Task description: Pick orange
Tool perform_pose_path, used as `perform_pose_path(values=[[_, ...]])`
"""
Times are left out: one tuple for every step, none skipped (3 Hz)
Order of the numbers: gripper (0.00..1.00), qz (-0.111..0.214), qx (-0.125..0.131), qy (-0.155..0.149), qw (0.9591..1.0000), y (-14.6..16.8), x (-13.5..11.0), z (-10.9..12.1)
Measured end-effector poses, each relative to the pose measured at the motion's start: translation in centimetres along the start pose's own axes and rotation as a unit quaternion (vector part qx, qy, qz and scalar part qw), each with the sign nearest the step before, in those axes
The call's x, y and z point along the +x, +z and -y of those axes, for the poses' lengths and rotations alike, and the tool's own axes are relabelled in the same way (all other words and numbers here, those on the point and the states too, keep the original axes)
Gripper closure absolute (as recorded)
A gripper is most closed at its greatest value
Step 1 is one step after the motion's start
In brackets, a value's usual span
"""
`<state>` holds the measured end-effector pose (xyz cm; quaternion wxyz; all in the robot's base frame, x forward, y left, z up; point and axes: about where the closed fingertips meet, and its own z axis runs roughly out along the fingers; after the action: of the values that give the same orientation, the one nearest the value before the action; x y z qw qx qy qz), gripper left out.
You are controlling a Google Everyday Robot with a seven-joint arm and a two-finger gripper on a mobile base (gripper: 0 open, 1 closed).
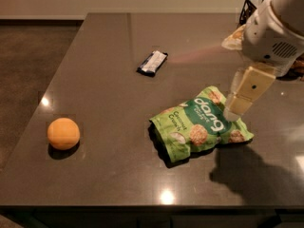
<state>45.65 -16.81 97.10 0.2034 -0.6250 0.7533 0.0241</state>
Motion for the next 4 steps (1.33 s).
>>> perform_pose_path(values=[[0.00,0.046,-0.031,-0.026,0.9981,2.1,-3.8,-0.8],[0.00,0.073,-0.069,-0.064,0.9929,4.7,-7.7,-2.8],[0.00,0.098,-0.105,-0.103,0.9843,7.3,-11.7,-5.0],[0.00,0.135,-0.131,-0.151,0.9705,10.8,-17.0,-7.3]])
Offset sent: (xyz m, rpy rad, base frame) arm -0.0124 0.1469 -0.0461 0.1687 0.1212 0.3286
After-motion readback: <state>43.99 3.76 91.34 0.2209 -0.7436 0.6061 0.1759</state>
